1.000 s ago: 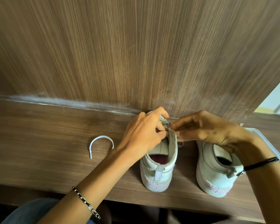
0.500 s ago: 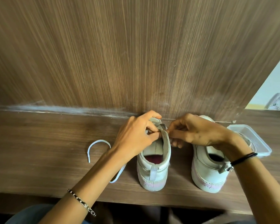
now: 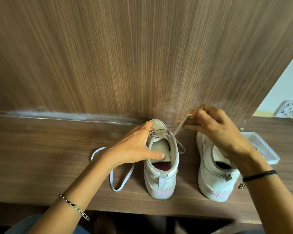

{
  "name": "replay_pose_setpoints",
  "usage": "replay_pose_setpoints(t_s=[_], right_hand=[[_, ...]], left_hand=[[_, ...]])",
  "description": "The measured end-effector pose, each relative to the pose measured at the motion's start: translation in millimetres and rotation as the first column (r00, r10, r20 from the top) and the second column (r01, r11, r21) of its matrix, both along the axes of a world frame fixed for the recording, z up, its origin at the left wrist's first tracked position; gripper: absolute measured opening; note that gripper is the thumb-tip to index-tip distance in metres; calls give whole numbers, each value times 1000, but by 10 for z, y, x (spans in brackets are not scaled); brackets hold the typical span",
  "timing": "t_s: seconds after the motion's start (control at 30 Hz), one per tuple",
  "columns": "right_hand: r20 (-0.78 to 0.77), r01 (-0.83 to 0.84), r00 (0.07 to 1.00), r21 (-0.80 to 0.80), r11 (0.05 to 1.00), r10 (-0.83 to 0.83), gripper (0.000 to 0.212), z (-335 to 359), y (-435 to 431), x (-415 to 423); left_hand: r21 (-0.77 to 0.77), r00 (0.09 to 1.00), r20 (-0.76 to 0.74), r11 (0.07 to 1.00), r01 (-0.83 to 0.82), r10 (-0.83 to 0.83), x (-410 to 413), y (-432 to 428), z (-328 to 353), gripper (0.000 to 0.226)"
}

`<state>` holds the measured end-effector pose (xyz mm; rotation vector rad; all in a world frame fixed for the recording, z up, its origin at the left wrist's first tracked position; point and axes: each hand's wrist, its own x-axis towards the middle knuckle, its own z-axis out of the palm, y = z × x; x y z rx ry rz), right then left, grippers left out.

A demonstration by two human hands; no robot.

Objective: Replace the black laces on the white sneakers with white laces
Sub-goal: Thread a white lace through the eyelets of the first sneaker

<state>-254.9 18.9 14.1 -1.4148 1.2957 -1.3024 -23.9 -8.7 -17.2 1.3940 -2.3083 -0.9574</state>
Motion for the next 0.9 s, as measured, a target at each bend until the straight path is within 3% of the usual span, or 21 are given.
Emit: replay_pose_setpoints(t_s=[0.07, 0.13, 0.2, 0.23, 0.27, 0.3, 0.37, 0.4, 0.47, 0.5, 0.57, 0.63, 0.7, 0.77, 0.9], right_hand=[[399, 59, 914, 43, 997, -72, 16, 65, -28, 19], [686, 52, 721, 92, 994, -101, 22, 115, -64, -21], [864, 4, 496, 100, 995, -88, 24, 133, -101, -75], [874, -3, 476, 110, 994, -95, 22, 141, -111, -86], [823, 16, 556, 128, 992, -115, 20, 148, -102, -86], [693, 66, 706, 143, 987, -148, 17, 154, -73, -81], [236, 155, 955, 111, 982, -178, 22, 109, -18, -67], [-28, 158, 987, 73, 985, -156, 27, 82, 8, -57], [-447, 71, 893, 45, 996, -43, 24, 36, 48, -6], [-558, 8, 829, 77, 997, 37, 20, 11, 48, 15], [-619, -117, 755, 196, 974, 215, 14, -33, 43, 63], [-666, -193, 675, 255, 948, 317, 27, -95, 10, 91], [-723, -200, 616, 240, 950, 312, 26, -127, -21, 85], [-759, -188, 591, 201, 961, 274, 9, -99, -15, 63], [-762, -121, 633, 73, 990, 134, 14, 0, 47, 96]], left_hand=[[8, 1000, -20, 1000, -20, 20, 4, 1, -5, 97], [25, 999, -23, 999, -35, 36, 1, -3, -14, 97], [27, 999, -20, 999, -38, 38, 4, -8, -17, 95], [34, 999, -24, 999, -39, 40, 5, -6, -7, 96], [56, 998, -33, 997, -45, 47, 10, -8, 4, 98], [85, 996, -54, 994, -61, 66, 14, -8, 23, 96], [122, 983, -128, 986, -113, 129, 21, -36, 28, 71], [111, 971, -171, 983, -149, 167, 21, -57, 17, 50], [80, 932, -268, 970, -230, 243, 17, -114, -9, 21], [101, 914, -300, 962, -253, 272, 17, -138, -14, 17], [195, 901, -303, 946, -260, 310, 24, -157, 5, 17], [274, 897, -304, 931, -241, 322, 47, -177, 8, 26], [309, 887, -324, 923, -229, 329, 77, -198, 6, 31], [326, 871, -351, 917, -231, 345, 96, -211, 9, 29], [372, 822, -440, 906, -200, 362, 126, -213, 30, 24]])
